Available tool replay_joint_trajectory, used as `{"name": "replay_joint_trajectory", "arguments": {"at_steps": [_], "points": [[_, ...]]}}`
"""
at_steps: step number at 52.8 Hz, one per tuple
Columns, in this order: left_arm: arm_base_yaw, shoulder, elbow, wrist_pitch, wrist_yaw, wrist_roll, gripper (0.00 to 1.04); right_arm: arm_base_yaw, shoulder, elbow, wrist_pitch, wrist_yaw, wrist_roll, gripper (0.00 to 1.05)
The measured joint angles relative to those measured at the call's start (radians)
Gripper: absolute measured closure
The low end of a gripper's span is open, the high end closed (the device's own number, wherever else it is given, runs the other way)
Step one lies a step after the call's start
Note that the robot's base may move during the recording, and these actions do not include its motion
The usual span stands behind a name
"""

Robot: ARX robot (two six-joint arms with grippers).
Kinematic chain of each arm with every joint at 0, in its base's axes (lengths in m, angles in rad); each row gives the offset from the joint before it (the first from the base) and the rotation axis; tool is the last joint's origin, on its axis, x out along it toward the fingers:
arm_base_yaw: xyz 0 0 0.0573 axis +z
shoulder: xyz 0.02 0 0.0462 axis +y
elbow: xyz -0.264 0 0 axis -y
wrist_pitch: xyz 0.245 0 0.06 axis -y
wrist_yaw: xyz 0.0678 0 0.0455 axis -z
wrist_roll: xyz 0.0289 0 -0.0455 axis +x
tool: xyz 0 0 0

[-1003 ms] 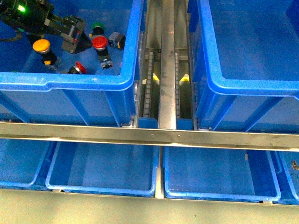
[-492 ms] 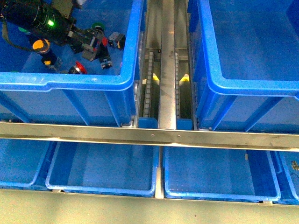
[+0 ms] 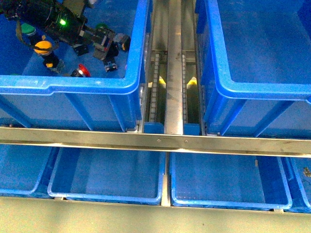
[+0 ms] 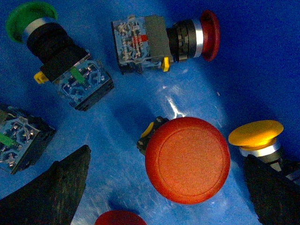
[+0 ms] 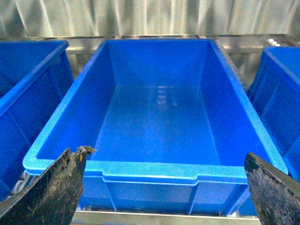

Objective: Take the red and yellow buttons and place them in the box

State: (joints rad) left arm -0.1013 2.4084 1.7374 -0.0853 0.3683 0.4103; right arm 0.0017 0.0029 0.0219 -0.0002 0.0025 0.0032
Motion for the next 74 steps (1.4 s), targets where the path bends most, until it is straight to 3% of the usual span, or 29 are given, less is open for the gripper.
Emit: {"name": "replay_joint_trajectory", "arguments": {"at_steps": [12,34,57,74], "points": [[-0.009,0.026,0.032,-0.011,0.005,-0.01,0.1,0.0,0.0,0.0,0.0,0.0,0.0,0.06],[-0.031,0.049,0.04,-0.006,0.017,-0.045,0.7,0.0,0.0,0.0,0.0,0.0,0.0,0.06],[0.006,-0.003,-0.053,0.095,0.05,-0.148,0.72,0.0,0.0,0.0,0.0,0.0,0.0,0.06],[0.172,-0.337,-0.299,0.226,0.137,-0.425,0.72,0.0,0.0,0.0,0.0,0.0,0.0,0.06]]}}
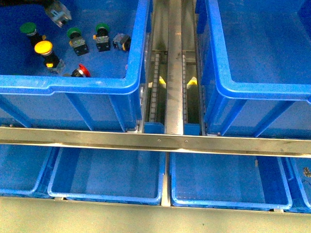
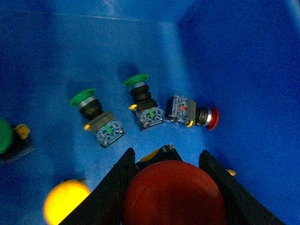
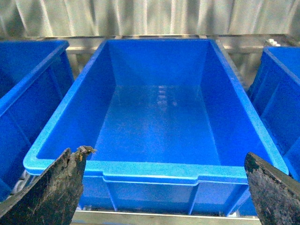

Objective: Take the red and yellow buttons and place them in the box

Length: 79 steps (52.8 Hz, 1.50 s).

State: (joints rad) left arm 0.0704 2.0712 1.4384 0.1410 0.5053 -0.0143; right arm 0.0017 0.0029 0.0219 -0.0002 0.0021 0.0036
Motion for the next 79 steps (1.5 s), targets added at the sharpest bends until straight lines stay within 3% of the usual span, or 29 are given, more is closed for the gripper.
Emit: {"name": "replay_joint_trajectory", "arguments": {"at_steps": [8,15,26,46,60,79], "points": [[0.038,-0.118,-0.092,0.0,0.054,-0.145,0.72,0.0,0.0,0.0,0.0,0.0,0.0,0.06],[0.017,-0.204,-0.161,0.015,0.129,-0.296,0.72,0.0,0.0,0.0,0.0,0.0,0.0,0.06],[-0.119,-0.278,-0.214,0.077,0.137,-0.527,0.72,0.0,0.0,0.0,0.0,0.0,0.0,0.06],[-0.419,-0.259,-0.224,0.181,0.065,-0.772,0.72,0.0,0.0,0.0,0.0,0.0,0.0,0.06],[-0.563,-0.185,-0.185,0.176,0.013,-0.83,0.72,0.0,0.0,0.0,0.0,0.0,0.0,0.06],[-0.595,-0.138,-0.127,0.139,-0.016,-0.829,0.72,0.0,0.0,0.0,0.0,0.0,0.0,0.06]]}}
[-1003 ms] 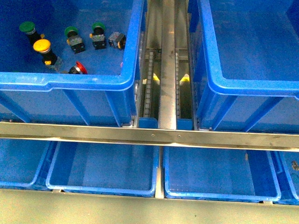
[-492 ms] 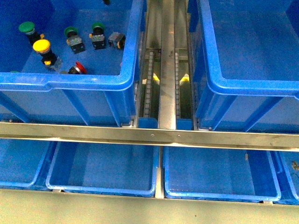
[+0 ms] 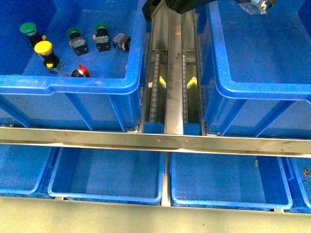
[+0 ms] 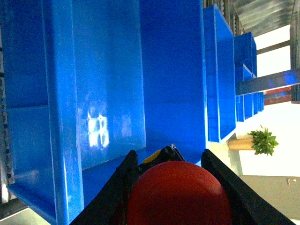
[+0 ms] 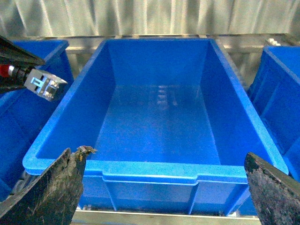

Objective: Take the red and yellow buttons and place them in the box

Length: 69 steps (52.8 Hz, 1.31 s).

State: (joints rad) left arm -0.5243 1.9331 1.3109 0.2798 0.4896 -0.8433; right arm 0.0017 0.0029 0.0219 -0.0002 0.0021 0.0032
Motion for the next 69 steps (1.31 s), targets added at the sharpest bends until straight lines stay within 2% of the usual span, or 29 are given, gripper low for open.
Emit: {"name": "replay_joint_trajectory", "arguments": {"at_steps": [1,3,6,9,12,20,26,37,61,69], "points": [[-0.002,0.002,0.0,-0.003,-0.002,0.001,0.72,0.001,0.01,0.004,-0.013,-0.005,0.005,0.06],[-0.005,0.005,0.0,-0.006,-0.005,0.003,0.72,0.04,0.091,0.053,-0.138,-0.004,0.002,0.06],[-0.01,0.009,0.0,-0.007,-0.014,0.003,0.72,0.105,0.233,0.097,-0.135,-0.046,-0.002,0.06],[-0.022,0.01,0.002,-0.011,-0.022,0.004,0.72,0.175,0.377,0.122,-0.04,-0.095,-0.027,0.06],[-0.041,0.015,0.002,-0.019,-0.023,0.008,0.72,0.241,0.589,0.149,0.142,-0.18,-0.103,0.06],[-0.071,0.026,0.006,-0.029,-0.04,0.008,0.72,0.28,0.901,0.216,0.406,-0.267,-0.262,0.06],[-0.085,0.034,0.018,-0.032,-0.049,0.008,0.72,0.269,1.054,0.264,0.512,-0.316,-0.391,0.06],[-0.098,0.034,0.029,-0.036,-0.055,0.008,0.72,0.225,1.222,0.304,0.651,-0.319,-0.52,0.06],[-0.107,0.034,0.029,-0.038,-0.055,0.003,0.72,0.193,1.442,0.449,0.76,-0.336,-0.73,0.06],[-0.107,0.033,0.029,-0.038,-0.055,0.002,0.72,0.193,1.481,0.481,0.782,-0.33,-0.752,0.06]]}}
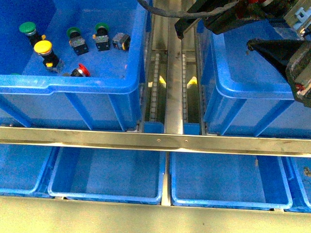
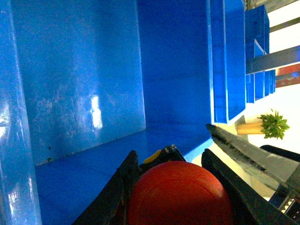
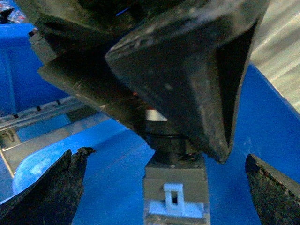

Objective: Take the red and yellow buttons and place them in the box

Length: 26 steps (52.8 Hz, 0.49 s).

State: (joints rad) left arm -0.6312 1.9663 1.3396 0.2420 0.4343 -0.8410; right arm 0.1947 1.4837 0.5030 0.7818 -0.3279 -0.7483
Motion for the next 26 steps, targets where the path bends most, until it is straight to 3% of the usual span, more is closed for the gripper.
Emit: {"name": "replay_joint_trajectory", "arguments": {"at_steps": [11,14,26], "points": [[0.0,0.0,0.0,0.0,0.003,-0.002,0.72,-0.007,0.039,0.022,0.008,0.01,-0.021,0.06],[0.0,0.0,0.0,0.0,0.003,-0.002,0.72,-0.009,0.039,0.024,0.008,0.01,-0.024,0.12],[0.0,0.0,0.001,0.001,0.003,-0.006,0.72,-0.028,0.039,0.031,0.01,0.011,-0.027,0.55]]}}
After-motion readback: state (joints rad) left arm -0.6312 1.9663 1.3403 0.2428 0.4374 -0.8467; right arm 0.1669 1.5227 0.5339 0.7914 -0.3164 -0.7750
